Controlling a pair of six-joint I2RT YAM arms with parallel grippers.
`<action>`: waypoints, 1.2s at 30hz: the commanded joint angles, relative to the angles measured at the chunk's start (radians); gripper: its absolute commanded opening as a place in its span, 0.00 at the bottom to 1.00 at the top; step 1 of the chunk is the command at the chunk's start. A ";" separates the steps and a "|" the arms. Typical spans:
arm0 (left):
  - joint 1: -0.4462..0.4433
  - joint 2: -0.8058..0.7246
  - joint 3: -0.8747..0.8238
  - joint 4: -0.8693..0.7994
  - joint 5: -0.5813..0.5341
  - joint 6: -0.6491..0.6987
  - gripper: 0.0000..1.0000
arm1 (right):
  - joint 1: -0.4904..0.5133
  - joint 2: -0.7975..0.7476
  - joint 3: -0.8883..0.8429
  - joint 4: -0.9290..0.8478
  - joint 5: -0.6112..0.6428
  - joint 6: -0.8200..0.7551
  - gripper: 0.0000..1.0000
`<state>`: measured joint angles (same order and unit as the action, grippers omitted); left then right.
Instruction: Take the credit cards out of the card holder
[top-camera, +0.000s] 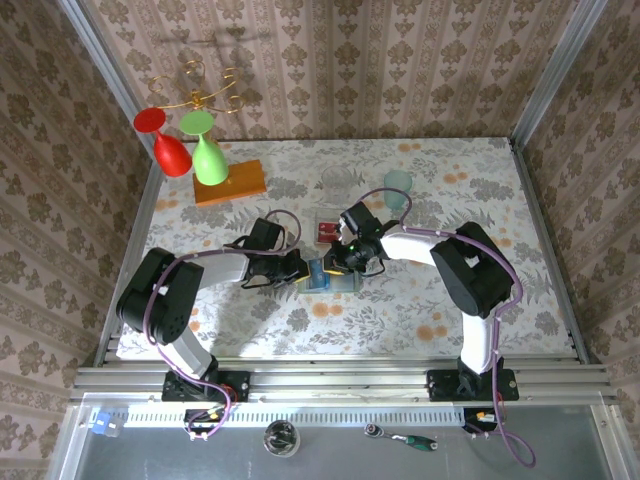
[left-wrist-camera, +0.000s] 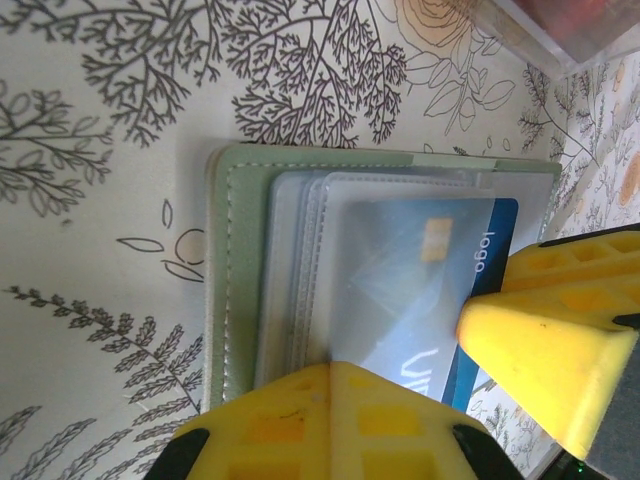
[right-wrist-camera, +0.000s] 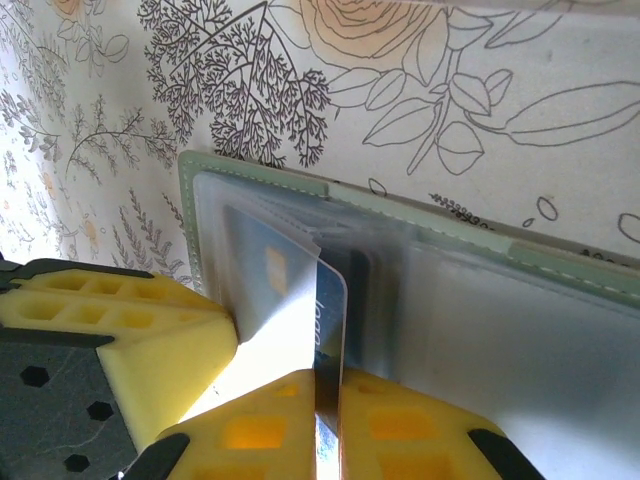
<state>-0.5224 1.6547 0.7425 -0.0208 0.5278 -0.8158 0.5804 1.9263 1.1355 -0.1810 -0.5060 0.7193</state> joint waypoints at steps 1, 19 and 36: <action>-0.002 0.031 0.012 -0.038 -0.011 0.015 0.00 | -0.011 -0.031 -0.022 -0.007 0.008 0.012 0.14; -0.005 0.031 0.013 -0.042 -0.012 0.016 0.00 | -0.026 -0.049 -0.045 -0.008 0.009 0.006 0.16; -0.007 0.034 0.013 -0.041 -0.014 0.014 0.00 | -0.027 -0.060 -0.054 -0.006 0.010 0.003 0.11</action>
<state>-0.5236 1.6615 0.7467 -0.0151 0.5346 -0.8158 0.5564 1.9011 1.1019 -0.1638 -0.5079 0.7189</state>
